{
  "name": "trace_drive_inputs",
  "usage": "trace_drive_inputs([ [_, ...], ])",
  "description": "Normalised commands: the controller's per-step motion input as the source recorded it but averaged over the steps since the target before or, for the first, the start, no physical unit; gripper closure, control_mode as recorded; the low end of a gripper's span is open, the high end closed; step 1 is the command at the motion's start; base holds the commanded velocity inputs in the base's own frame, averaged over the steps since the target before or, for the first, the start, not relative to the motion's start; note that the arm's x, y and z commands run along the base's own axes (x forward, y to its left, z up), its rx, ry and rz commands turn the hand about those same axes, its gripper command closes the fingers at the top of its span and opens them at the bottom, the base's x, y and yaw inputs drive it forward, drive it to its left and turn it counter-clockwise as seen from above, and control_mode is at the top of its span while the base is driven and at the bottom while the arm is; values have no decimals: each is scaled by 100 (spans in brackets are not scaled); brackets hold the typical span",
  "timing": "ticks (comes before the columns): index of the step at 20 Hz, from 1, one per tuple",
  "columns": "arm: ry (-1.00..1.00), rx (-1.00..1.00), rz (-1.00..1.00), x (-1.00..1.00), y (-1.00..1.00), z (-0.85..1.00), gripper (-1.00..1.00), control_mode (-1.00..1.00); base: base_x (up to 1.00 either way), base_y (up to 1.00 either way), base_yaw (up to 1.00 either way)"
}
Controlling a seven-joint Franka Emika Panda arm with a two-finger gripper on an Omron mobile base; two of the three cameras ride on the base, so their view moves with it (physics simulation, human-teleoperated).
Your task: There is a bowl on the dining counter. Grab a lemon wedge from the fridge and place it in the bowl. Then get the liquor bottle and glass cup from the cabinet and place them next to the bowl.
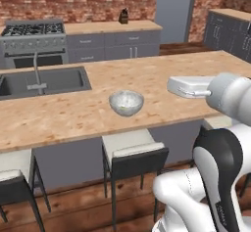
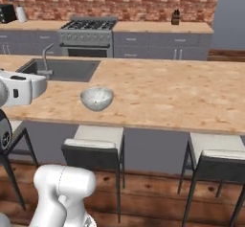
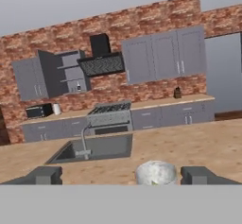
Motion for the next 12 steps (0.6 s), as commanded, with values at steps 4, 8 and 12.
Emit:
trace_drive_inputs([
  [4,0,0,0,0,0,0,-100,100,-47,98,0],
  [8,0,0,0,0,0,0,-100,100,-13,100,0],
  [12,0,0,0,0,0,0,-100,100,0,100,0],
])
